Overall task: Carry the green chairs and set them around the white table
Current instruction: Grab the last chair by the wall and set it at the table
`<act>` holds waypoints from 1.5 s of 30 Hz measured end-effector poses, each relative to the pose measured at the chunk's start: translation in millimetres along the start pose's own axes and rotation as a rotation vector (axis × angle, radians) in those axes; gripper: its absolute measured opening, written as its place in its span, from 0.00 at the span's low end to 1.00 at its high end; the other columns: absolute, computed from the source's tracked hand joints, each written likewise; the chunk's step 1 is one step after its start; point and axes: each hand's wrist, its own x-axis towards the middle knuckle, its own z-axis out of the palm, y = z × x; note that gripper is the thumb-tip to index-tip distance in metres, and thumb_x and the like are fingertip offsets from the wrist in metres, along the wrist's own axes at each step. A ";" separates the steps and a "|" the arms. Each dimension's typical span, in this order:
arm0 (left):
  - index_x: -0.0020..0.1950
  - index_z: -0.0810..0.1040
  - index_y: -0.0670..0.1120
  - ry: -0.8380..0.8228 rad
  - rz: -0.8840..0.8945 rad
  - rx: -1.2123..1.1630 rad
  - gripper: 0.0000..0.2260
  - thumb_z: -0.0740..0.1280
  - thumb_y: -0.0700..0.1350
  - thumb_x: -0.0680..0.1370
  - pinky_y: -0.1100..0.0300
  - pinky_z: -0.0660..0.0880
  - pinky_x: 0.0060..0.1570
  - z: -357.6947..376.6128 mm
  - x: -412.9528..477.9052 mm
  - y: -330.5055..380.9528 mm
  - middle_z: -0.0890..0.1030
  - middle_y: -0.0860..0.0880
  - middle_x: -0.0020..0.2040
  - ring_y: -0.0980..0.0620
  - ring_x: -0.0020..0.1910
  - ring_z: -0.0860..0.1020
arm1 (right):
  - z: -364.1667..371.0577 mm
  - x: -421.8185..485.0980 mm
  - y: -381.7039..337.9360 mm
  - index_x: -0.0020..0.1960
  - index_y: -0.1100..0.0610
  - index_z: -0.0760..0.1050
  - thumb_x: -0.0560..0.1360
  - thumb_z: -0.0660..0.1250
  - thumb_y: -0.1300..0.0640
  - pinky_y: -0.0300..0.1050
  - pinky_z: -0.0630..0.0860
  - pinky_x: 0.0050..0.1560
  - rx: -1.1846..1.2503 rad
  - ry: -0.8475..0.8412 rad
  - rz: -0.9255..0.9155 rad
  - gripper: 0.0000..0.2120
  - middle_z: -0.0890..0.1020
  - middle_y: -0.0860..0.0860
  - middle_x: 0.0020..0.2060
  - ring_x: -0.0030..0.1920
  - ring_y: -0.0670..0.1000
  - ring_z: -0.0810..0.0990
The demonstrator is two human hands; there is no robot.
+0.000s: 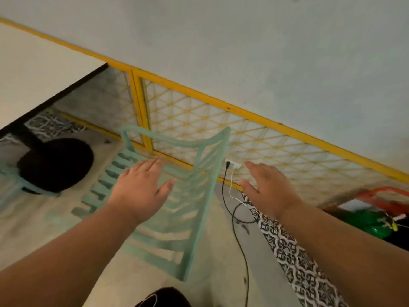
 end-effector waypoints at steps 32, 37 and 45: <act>0.83 0.52 0.55 -0.008 -0.921 -0.153 0.35 0.44 0.70 0.79 0.47 0.59 0.76 118.5 2.1 128.0 0.59 0.55 0.82 0.50 0.80 0.57 | 84.1 265.4 14.3 0.71 0.45 0.74 0.63 0.44 0.14 0.51 0.78 0.59 -0.406 -0.421 -1.065 0.51 0.80 0.46 0.63 0.64 0.51 0.76; 0.63 0.76 0.59 -0.087 -0.925 -0.171 0.38 0.39 0.78 0.72 0.52 0.76 0.55 138.1 3.6 146.8 0.81 0.58 0.58 0.53 0.58 0.78 | 86.9 264.5 13.5 0.39 0.48 0.79 0.56 0.36 0.12 0.47 0.78 0.32 -0.540 -0.352 -1.160 0.49 0.79 0.46 0.32 0.32 0.47 0.78; 0.43 0.74 0.56 -0.132 -0.905 -0.126 0.32 0.44 0.79 0.69 0.58 0.78 0.34 147.5 13.2 138.3 0.75 0.54 0.36 0.57 0.34 0.76 | 92.3 271.1 12.2 0.30 0.51 0.67 0.52 0.37 0.11 0.46 0.66 0.27 -0.509 -0.352 -1.163 0.46 0.71 0.47 0.25 0.26 0.50 0.72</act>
